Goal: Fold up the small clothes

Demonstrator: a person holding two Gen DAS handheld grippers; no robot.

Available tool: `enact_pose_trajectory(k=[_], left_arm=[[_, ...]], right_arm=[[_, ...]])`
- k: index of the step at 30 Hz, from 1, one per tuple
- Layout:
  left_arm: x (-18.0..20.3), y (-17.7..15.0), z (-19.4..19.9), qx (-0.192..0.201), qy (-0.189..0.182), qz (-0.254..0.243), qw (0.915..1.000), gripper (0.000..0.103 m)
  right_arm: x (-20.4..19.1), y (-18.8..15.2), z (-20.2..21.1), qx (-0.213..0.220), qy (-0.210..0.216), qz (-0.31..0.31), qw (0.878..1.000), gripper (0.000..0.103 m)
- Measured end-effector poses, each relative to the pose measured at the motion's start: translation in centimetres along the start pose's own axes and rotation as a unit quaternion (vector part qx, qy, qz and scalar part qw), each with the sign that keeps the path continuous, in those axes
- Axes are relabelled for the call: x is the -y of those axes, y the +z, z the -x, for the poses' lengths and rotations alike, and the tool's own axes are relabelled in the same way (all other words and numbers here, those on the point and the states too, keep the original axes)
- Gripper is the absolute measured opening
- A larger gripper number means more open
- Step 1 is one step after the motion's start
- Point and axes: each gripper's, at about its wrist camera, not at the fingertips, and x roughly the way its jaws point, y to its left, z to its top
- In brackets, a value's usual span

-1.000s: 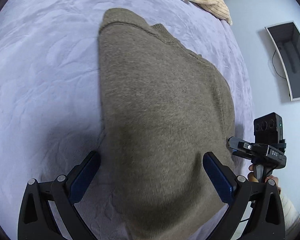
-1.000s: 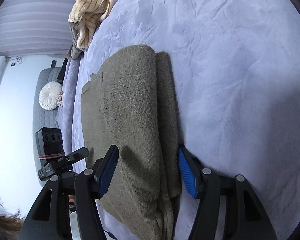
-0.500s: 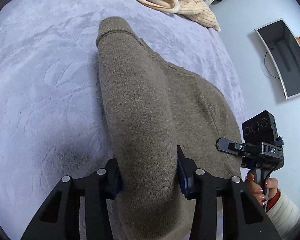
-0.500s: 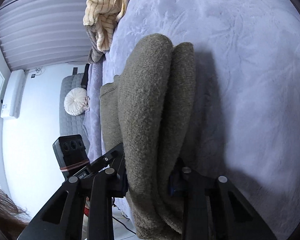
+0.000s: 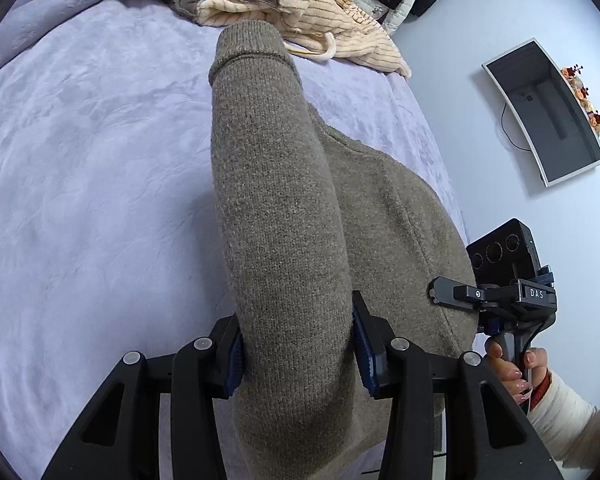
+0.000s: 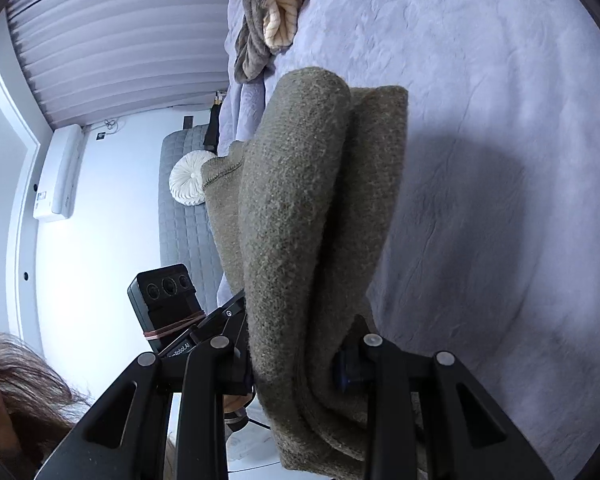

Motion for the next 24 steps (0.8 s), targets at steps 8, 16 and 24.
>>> enact_pose_trajectory(k=[8, 16, 24], left_arm=[[-5.9, -6.9, 2.0, -0.021, 0.072, 0.037, 0.9965, 0.046], [-9.6, -10.1, 2.9, -0.022, 0.160, 0.067, 0.9847, 0.047], [-5.9, -11.6, 4.2, -0.017, 0.155, 0.027, 0.9874, 0.047]], right_arm=[[1.9, -5.3, -7.3, -0.042, -0.013, -0.013, 0.999, 0.031], [1.9, -5.2, -7.1, -0.016, -0.229, 0.021, 0.973, 0.035], [-5.3, -8.4, -5.2, -0.008, -0.274, 0.143, 0.951, 0.015]])
